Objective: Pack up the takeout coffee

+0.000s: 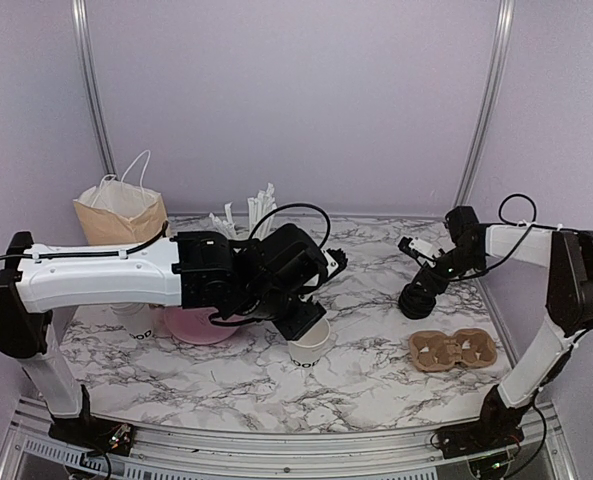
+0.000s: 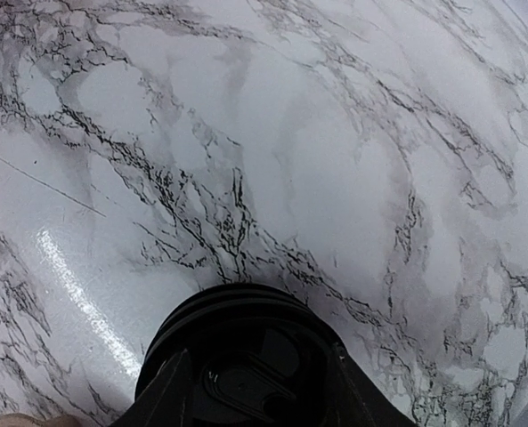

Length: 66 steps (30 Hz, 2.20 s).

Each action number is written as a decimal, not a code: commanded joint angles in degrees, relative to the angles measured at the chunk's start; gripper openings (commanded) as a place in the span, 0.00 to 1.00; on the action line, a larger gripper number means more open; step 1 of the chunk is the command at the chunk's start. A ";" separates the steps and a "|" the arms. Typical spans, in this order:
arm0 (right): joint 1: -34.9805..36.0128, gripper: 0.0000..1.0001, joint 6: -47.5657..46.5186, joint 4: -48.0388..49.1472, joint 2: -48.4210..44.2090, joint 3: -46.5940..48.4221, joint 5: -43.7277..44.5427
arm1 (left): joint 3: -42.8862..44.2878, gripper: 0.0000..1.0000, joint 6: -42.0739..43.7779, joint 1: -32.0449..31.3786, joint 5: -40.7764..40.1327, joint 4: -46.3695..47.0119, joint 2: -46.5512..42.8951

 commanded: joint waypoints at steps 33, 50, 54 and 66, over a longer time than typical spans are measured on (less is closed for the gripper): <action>5.63 0.49 2.55 -7.12 -1.63 -2.29 2.50 | -2.42 0.56 -1.90 0.39 -1.98 3.14 -1.86; 5.58 0.18 6.18 -6.15 -0.69 -1.24 3.95 | -2.51 0.56 -2.22 0.38 -2.29 2.51 -1.83; 5.62 0.12 6.51 -6.75 -2.23 -1.15 3.17 | -2.56 0.56 -1.80 0.35 -3.20 2.53 -1.94; 5.48 0.07 7.12 -13.68 -8.59 3.49 -6.50 | -3.88 0.58 3.60 0.40 -8.72 10.90 -3.50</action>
